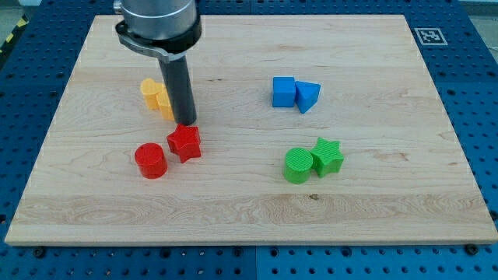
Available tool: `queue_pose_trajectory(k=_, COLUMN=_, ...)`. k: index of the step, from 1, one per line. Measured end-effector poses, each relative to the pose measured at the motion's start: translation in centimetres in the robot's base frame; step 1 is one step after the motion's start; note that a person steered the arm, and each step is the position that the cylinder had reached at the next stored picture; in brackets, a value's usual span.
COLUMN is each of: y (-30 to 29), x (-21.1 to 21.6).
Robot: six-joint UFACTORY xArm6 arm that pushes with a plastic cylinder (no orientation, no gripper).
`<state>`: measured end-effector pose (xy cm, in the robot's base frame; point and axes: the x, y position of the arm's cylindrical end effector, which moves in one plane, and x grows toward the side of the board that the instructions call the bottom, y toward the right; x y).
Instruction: Move the red star into the red circle
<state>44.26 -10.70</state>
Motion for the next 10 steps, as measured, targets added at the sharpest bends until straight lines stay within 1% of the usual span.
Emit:
queue_pose_trajectory(k=1, y=-3.1, x=-0.3)
queue_pose_trajectory(k=2, y=-4.4, x=-0.6)
queue_pose_trajectory(k=3, y=-3.9, x=0.1)
queue_pose_trajectory(k=4, y=-1.0, x=1.7)
queue_pose_trajectory(k=6, y=4.8, x=1.7)
queue_pose_trajectory(k=7, y=8.7, x=2.0)
queue_pose_trajectory(k=8, y=10.8, x=2.4)
queue_pose_trajectory(k=9, y=10.7, x=4.1)
queue_pose_trajectory(k=10, y=9.0, x=5.0)
